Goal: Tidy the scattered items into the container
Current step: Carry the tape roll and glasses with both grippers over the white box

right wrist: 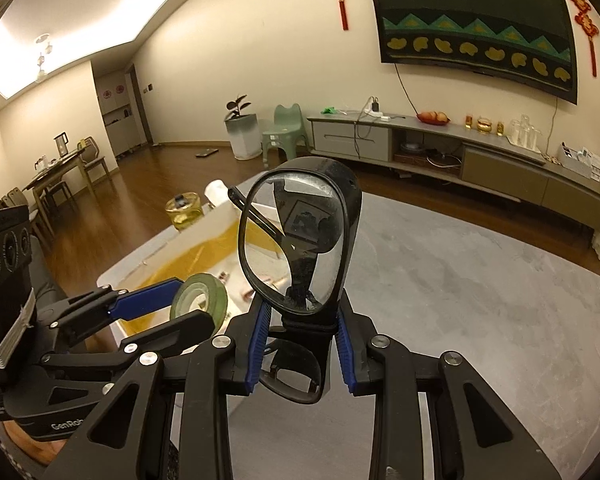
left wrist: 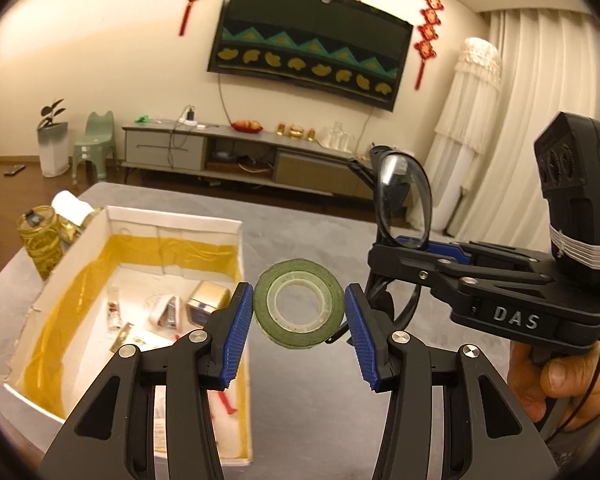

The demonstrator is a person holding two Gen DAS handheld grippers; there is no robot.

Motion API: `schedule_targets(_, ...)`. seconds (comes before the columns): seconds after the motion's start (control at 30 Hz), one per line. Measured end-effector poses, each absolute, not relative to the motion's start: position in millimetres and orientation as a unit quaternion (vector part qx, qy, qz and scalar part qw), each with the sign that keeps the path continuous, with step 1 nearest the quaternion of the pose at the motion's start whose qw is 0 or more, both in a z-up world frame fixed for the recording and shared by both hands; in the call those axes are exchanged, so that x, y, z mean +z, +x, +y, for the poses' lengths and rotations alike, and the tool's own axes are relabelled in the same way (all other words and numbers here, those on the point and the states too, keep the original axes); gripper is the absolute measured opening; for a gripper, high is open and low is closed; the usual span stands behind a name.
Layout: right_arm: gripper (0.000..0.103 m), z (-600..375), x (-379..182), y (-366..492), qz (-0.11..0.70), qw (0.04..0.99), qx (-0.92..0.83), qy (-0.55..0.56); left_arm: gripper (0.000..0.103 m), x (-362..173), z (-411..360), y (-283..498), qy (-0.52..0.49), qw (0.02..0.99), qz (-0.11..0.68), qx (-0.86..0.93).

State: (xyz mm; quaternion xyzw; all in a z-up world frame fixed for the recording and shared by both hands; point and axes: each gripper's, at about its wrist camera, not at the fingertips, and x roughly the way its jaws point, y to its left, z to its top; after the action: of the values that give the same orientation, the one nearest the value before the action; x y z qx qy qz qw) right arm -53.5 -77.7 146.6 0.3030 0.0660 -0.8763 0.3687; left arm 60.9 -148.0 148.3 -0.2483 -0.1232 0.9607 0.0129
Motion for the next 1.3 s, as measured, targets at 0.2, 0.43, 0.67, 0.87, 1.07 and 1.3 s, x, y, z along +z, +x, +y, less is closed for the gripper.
schedule_targets(0.2, 0.033, -98, 160, -34, 0.057, 0.397, -0.872, 0.281, 0.049, 156, -178, 73, -0.228, -0.009, -0.148, 0.962)
schedule_targets(0.43, 0.033, -126, 165, -19, 0.053, 0.415, -0.868, 0.267, 0.049, 164, -219, 89, -0.204, -0.046, -0.180, 0.961)
schedule_targets(0.67, 0.033, -156, 162, -8, 0.056, 0.430, -0.861, 0.268, 0.049, 159, -255, 98, -0.202, -0.075, -0.211, 0.954)
schedule_targets(0.87, 0.033, -181, 151, -5, 0.078, 0.435, -0.853, 0.278, 0.049, 148, -271, 95, -0.215, -0.092, -0.226, 0.946)
schedule_targets(1.07, 0.033, -201, 142, -14, 0.112, 0.430, -0.847, 0.293, 0.050, 134, -275, 82, -0.241, -0.104, -0.228, 0.938)
schedule_targets(1.3, 0.033, -210, 136, -41, 0.101, 0.427, -0.841, 0.317, 0.050, 124, -278, 70, -0.264, -0.120, -0.226, 0.930)
